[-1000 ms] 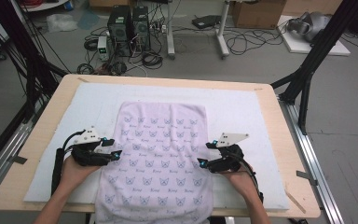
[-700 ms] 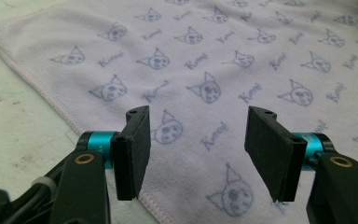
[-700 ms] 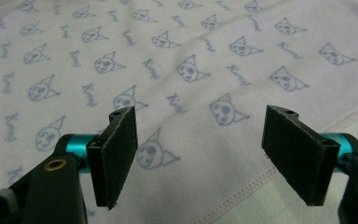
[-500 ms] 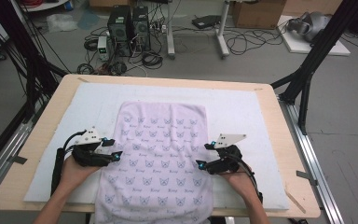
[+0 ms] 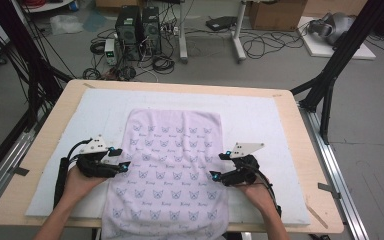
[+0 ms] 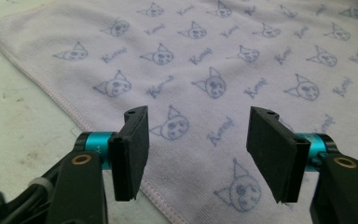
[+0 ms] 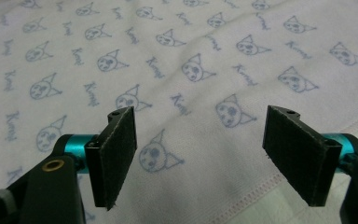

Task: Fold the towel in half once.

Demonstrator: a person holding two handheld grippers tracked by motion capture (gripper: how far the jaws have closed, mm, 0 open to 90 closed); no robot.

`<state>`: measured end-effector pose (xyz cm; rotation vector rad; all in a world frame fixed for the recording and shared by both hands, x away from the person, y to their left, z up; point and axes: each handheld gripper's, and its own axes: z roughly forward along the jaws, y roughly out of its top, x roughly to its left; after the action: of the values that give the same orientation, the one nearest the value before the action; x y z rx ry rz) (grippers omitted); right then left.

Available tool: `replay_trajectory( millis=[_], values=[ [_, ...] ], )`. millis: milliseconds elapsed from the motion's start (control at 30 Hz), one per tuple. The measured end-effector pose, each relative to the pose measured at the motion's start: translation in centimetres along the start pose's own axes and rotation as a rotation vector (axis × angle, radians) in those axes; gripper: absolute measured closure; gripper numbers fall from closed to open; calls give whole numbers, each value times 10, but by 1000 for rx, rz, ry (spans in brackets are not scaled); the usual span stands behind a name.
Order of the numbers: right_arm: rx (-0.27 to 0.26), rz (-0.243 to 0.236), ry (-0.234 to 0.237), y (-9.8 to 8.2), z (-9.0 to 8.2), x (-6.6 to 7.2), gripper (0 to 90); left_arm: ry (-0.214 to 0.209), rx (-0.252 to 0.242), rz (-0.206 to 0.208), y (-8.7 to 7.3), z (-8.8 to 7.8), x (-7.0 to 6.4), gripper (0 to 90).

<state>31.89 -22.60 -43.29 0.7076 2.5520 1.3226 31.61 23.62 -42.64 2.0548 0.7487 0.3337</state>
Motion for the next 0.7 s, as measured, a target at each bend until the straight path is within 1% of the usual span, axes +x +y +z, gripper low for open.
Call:
replay_trajectory(
  millis=[67, 133, 167, 200, 233, 300, 367, 400, 433, 467, 500, 533, 567, 600, 633, 700],
  values=[
    [-1, 4, -1, 0, -1, -2, 257, 7, 15, -3, 0, -1, 4, 412],
    [-6, 10, 6, 1, -1, -6, 262, 2, 13, -7, 1, -2, 7, 423],
    [-6, 19, 14, 2, -1, -8, 273, 7, 18, -9, 2, -2, 9, 427],
    [-7, 26, 30, 3, 0, -11, 282, 9, 24, 0, 3, -3, 10, 427],
    [-7, 33, 40, 4, 0, -15, 282, 13, 19, -2, 5, -3, 12, 427],
    [7, 37, 38, 9, 2, -21, 282, 18, 16, -7, 9, -3, 16, 427],
    [9, 39, 36, 15, 2, -28, 285, 19, 22, -15, 13, -1, 21, 429],
    [7, 41, 39, 18, 2, -32, 286, 20, 22, -26, 15, 0, 25, 431],
    [10, 54, 40, 21, 2, -36, 287, 19, 19, -36, 18, 1, 28, 437],
    [12, 56, 33, 24, 1, -41, 291, 25, 16, -36, 21, 1, 31, 437],
    [6, 63, 34, 27, 1, -45, 302, 33, -4, -40, 24, 1, 35, 438],
    [9, 70, 40, 30, 1, -49, 307, 35, -10, -49, 27, 2, 38, 444],
    [21, 69, 36, 33, 1, -53, 313, 42, -4, -48, 31, 2, 41, 444],
    [24, 53, 21, 37, 1, -56, 318, 50, -7, -48, 34, 3, 44, 445],
    [28, 54, 15, 40, 1, -59, 318, 55, -3, -51, 38, 4, 47, 448],
    [23, 49, 4, 47, 0, -63, 335, 72, 4, -61, 46, 7, 53, 452]
  ],
)
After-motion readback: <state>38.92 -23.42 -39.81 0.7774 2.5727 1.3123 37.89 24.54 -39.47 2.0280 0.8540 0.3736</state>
